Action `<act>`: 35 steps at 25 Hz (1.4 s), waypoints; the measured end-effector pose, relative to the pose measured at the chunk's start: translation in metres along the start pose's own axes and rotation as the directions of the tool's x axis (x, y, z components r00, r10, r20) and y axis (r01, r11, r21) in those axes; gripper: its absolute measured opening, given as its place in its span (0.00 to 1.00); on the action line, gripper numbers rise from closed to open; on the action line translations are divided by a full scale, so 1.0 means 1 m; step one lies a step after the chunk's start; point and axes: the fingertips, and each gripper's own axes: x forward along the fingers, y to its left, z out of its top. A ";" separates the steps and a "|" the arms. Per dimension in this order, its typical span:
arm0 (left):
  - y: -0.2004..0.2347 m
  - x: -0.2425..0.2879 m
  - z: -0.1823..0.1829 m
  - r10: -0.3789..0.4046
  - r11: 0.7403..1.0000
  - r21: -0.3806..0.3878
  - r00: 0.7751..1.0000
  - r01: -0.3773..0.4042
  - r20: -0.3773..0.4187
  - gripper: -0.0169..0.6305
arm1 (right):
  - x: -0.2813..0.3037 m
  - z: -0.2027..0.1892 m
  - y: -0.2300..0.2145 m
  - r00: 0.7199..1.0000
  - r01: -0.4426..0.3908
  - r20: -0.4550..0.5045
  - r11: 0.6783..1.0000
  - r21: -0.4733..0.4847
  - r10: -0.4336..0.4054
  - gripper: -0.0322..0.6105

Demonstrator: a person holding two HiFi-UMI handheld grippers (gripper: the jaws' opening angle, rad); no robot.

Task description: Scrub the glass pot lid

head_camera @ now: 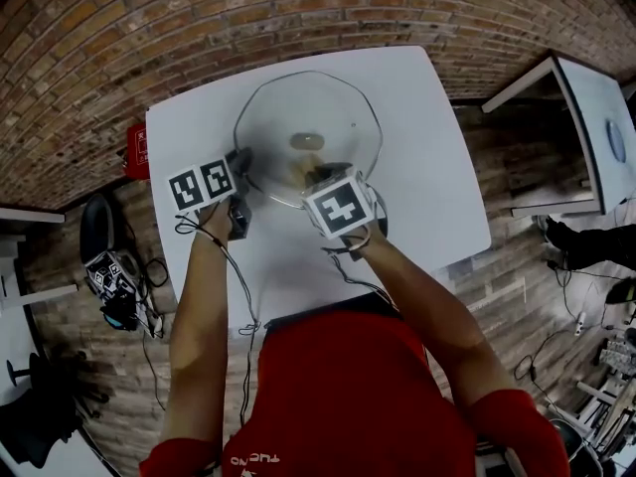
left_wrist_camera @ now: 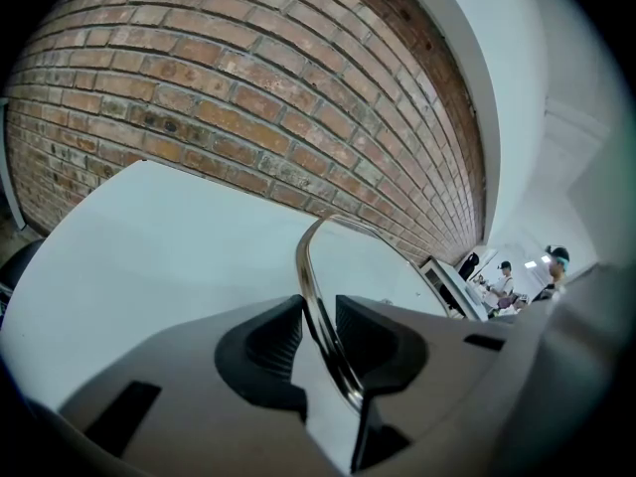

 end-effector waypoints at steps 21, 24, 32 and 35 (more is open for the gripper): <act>-0.001 0.005 0.006 -0.006 1.000 0.018 1.000 0.006 0.011 0.20 | 0.003 0.054 -0.065 0.985 0.105 0.127 0.992 0.066 -0.113 0.13; -0.001 0.005 0.007 -0.014 1.000 0.025 1.000 0.013 0.018 0.20 | 0.017 0.071 -0.065 0.984 0.096 0.143 0.993 0.069 -0.105 0.13; 0.005 -0.005 0.014 -0.037 0.998 0.052 0.995 0.032 0.090 0.30 | 0.048 0.078 -0.071 0.984 0.109 0.136 0.992 0.060 -0.116 0.14; 0.010 -0.015 0.018 -0.019 0.999 0.042 0.992 0.014 0.123 0.33 | 0.052 0.078 -0.069 0.985 0.090 0.142 0.994 0.060 -0.097 0.14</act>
